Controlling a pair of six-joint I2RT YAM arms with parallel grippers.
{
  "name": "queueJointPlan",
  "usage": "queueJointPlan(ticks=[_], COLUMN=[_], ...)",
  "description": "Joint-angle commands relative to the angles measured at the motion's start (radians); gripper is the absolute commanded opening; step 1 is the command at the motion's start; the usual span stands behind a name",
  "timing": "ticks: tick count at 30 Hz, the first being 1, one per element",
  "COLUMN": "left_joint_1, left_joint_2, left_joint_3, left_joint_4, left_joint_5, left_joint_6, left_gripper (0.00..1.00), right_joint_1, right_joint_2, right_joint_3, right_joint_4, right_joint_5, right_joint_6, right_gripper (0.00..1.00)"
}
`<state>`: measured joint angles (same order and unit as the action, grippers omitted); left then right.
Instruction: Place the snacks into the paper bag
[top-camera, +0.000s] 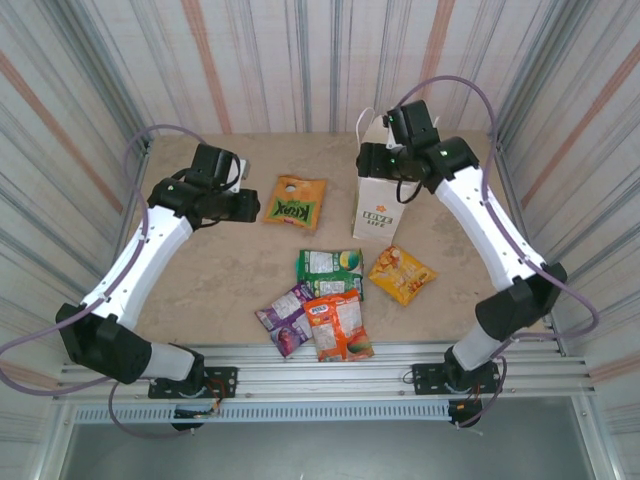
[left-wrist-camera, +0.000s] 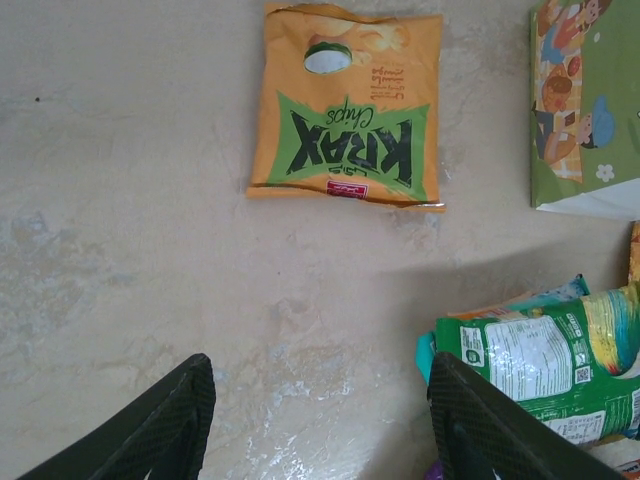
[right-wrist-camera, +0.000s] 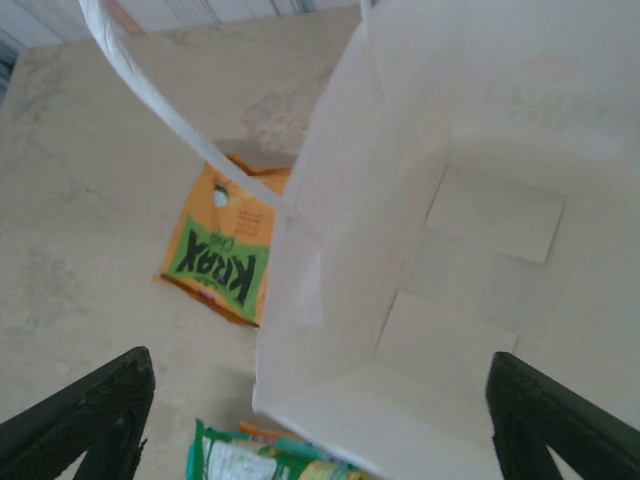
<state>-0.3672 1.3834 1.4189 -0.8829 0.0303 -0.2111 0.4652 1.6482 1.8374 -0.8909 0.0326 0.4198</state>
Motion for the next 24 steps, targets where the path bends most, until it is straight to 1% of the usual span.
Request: queueJointPlan(ticks=[1, 5, 9, 12, 14, 17, 19, 21, 24], left_joint_1=[-0.007, -0.006, -0.006, -0.006, -0.006, -0.006, -0.006, -0.006, -0.006], left_joint_2=[-0.009, -0.009, -0.008, -0.002, 0.0, -0.001, -0.003, -0.007, -0.009], left_joint_3=[0.008, 0.008, 0.009, 0.009, 0.008, 0.006, 0.006, 0.006, 0.007], left_joint_4=[-0.031, -0.022, -0.016, -0.016, -0.017, -0.017, -0.021, -0.024, -0.027], left_joint_5=[0.009, 0.017, 0.019, 0.022, 0.027, 0.027, 0.019, 0.007, -0.001], left_joint_6=[-0.013, -0.007, -0.007, -0.008, -0.011, -0.013, -0.013, -0.012, -0.007], left_gripper=[0.61, 0.61, 0.61, 0.6, 0.6, 0.6, 0.6, 0.6, 0.6], right_joint_1=[0.012, 0.013, 0.013, 0.013, 0.012, 0.008, 0.003, -0.006, -0.025], right_joint_2=[0.063, 0.126, 0.198, 0.246, 0.271, 0.289, 0.29, 0.282, 0.26], right_joint_3=[0.072, 0.102, 0.156, 0.193, 0.214, 0.23, 0.232, 0.232, 0.232], right_joint_4=[-0.015, 0.028, 0.039, 0.038, 0.026, 0.005, -0.007, -0.02, -0.051], right_joint_5=[0.015, -0.011, -0.032, -0.049, -0.037, -0.033, -0.035, -0.038, -0.044], right_joint_6=[-0.038, -0.048, -0.058, -0.069, -0.076, -0.095, -0.116, -0.148, -0.236], right_gripper=[0.82, 0.73, 0.66, 0.59, 0.52, 0.39, 0.26, 0.16, 0.08])
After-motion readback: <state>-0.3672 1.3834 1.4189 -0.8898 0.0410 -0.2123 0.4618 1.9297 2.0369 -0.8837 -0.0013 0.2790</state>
